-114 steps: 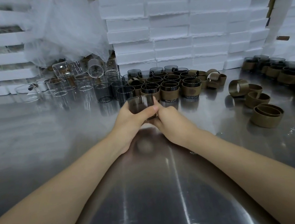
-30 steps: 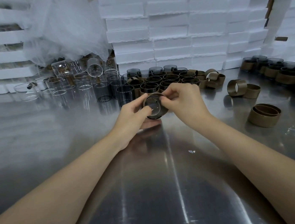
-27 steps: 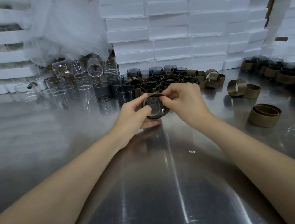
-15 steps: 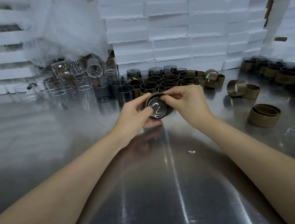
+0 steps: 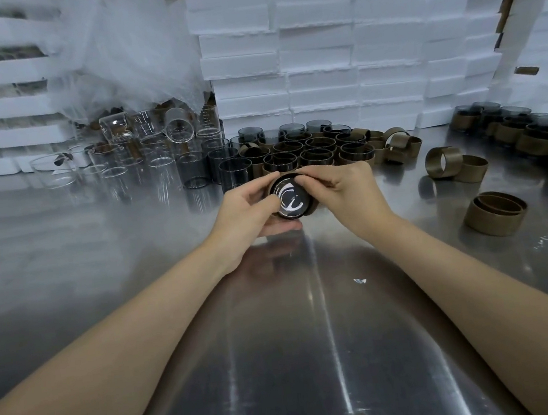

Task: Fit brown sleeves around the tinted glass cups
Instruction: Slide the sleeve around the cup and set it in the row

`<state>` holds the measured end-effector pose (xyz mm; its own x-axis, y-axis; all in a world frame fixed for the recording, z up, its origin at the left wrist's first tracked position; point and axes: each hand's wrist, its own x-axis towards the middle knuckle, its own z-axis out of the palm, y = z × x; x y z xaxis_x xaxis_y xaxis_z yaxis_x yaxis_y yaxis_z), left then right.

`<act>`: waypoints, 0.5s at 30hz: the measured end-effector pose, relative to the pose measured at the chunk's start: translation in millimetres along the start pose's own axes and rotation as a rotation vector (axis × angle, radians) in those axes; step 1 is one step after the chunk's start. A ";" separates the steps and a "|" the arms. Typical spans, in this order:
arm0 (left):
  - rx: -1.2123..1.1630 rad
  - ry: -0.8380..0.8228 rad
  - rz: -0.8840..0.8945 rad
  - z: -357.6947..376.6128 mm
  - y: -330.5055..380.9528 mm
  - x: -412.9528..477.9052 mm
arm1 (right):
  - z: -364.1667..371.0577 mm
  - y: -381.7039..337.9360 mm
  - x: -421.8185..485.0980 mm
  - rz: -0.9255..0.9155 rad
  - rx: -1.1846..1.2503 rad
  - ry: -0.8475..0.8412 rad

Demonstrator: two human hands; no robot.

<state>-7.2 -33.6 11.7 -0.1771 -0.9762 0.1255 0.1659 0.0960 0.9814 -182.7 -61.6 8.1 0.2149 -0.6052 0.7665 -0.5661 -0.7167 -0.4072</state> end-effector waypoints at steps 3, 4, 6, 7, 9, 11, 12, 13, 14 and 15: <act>-0.055 -0.028 -0.016 -3.7 -1.0 -0.5 | 0.9 -4.2 2.1 0.178 0.115 -0.016; -0.066 -0.046 -0.020 -4.7 -1.7 -0.4 | 1.4 -4.5 1.5 0.247 0.134 -0.046; -0.092 -0.083 -0.024 -6.3 -2.4 -0.2 | 1.3 -3.3 -0.6 0.431 0.333 -0.187; -0.114 -0.092 -0.026 -7.0 -2.3 0.2 | 0.7 -3.4 -2.1 0.525 0.518 -0.270; -0.168 -0.097 -0.030 -8.0 -2.5 1.6 | -1.7 -4.4 -3.3 0.640 0.777 -0.344; -0.212 -0.136 -0.036 -8.0 -2.4 1.2 | -4.0 -4.4 -2.3 0.680 0.881 -0.341; -0.222 -0.169 -0.047 -7.7 -2.1 0.6 | -5.1 -4.1 -2.2 0.699 0.929 -0.344; -0.224 -0.198 -0.064 -7.5 -1.4 -0.1 | -5.6 -4.8 -2.2 0.714 0.977 -0.354; -0.218 -0.211 -0.086 -7.5 -0.3 -0.7 | -5.8 -6.1 -2.5 0.723 1.023 -0.365; -0.211 -0.209 -0.113 -7.8 1.4 -1.2 | -5.8 -7.7 -2.3 0.734 1.070 -0.369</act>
<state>0.8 -33.8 11.8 -0.3975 -0.9152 0.0662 0.3273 -0.0741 0.9420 -183.5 -52.7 12.4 0.4283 -0.8983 0.0978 0.2158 -0.0034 -0.9764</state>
